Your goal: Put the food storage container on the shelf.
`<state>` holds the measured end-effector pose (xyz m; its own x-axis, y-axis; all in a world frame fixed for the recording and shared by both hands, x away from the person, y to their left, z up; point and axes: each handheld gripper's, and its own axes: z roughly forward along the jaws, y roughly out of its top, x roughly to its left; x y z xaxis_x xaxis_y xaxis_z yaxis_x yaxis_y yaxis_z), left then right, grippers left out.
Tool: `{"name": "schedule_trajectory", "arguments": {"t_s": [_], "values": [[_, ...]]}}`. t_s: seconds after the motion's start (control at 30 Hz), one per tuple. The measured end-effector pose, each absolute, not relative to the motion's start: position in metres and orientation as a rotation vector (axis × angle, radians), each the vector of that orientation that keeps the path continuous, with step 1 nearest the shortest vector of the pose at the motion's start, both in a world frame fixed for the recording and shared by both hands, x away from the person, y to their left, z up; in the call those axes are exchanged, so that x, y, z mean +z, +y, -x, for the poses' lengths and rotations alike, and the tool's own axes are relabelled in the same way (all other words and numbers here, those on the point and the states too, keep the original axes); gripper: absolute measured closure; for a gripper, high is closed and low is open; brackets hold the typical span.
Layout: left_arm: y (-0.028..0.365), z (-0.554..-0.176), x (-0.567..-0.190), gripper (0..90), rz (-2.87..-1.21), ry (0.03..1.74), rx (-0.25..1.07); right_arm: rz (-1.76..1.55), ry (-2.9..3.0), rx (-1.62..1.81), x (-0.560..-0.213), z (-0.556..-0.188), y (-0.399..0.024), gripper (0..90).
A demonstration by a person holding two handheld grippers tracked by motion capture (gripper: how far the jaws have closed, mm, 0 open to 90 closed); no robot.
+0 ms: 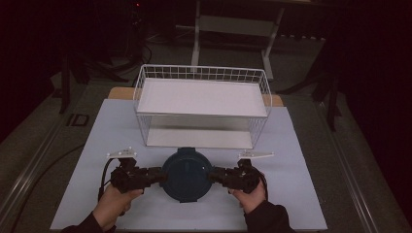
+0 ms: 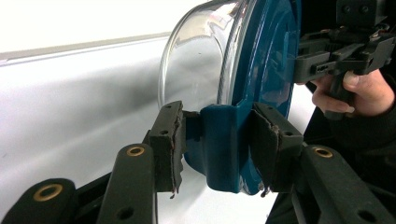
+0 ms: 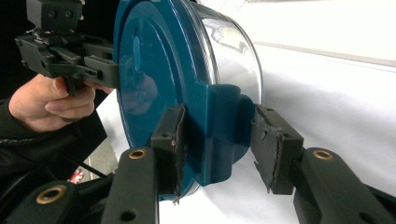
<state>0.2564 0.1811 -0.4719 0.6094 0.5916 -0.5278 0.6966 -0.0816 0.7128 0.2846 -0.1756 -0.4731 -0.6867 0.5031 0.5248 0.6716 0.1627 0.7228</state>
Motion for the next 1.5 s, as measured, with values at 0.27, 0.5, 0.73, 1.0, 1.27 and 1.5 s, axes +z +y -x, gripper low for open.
{"name": "schedule_trajectory", "arguments": {"t_s": [0.27,0.5,0.73,1.0,1.27,1.5], "values": [[0.164,-0.276,-0.471,56.2,-1.741,1.039,-0.097,1.179,-2.28,-1.554,-0.468,-0.302,-0.192,56.0],[0.148,-0.301,-0.476,56.1,-1.739,1.015,-0.078,1.208,-2.286,-1.581,-0.47,-0.321,-0.207,55.9],[0.142,-0.321,-0.476,55.9,-1.719,0.976,-0.034,1.216,-2.257,-1.625,-0.475,-0.337,-0.216,56.0],[0.138,-0.349,-0.483,55.7,-1.714,0.962,-0.018,1.249,-2.235,-1.657,-0.48,-0.361,-0.221,56.0],[0.133,-0.37,-0.499,55.1,-1.685,0.97,-0.012,1.303,-2.209,-1.664,-0.493,-0.379,-0.225,56.0],[0.13,-0.382,-0.512,54.9,-1.693,1.008,-0.011,1.328,-2.244,-1.628,-0.5,-0.393,-0.224,56.0]]}}
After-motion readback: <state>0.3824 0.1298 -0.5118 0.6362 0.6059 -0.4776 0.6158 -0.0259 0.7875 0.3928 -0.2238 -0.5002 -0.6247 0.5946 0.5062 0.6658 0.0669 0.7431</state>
